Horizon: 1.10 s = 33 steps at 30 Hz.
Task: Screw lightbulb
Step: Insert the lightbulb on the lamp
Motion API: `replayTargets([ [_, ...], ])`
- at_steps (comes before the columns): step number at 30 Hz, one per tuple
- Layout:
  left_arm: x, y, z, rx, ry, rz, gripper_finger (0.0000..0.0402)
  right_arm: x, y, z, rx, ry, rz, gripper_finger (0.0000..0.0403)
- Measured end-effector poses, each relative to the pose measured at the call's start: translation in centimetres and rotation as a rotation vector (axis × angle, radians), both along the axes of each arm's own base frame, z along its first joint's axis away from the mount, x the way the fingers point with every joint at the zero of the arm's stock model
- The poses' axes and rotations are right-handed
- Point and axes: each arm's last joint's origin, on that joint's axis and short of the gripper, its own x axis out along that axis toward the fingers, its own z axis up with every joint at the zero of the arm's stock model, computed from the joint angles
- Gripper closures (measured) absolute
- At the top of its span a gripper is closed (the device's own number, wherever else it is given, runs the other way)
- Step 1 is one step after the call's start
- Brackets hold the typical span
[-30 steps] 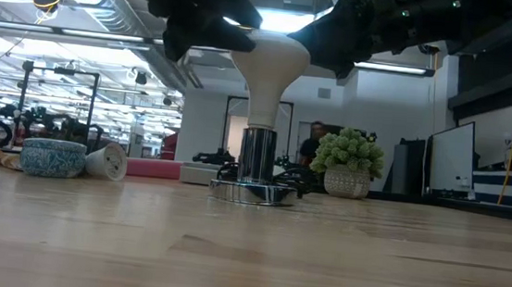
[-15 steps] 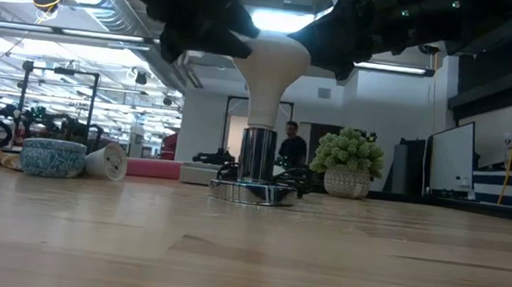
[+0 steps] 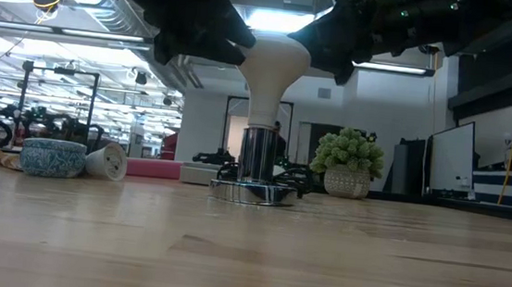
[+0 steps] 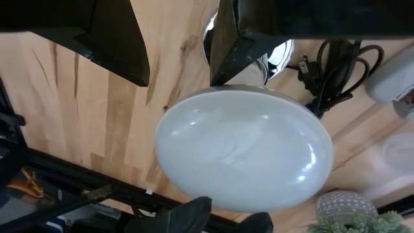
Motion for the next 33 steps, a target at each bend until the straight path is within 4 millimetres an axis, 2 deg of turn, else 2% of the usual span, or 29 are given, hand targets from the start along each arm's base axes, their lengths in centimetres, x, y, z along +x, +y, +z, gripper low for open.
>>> replayTargets([
  [14,-0.10,0.87,-0.49,-0.060,0.032,0.085,0.0247,-0.01,0.09,0.01,0.039,0.001,0.003,0.0224],
  [33,-0.25,0.65,-0.57,-0.052,0.039,0.094,0.0247,-0.67,-0.02,0.70,0.000,0.006,-0.015,0.0224],
])
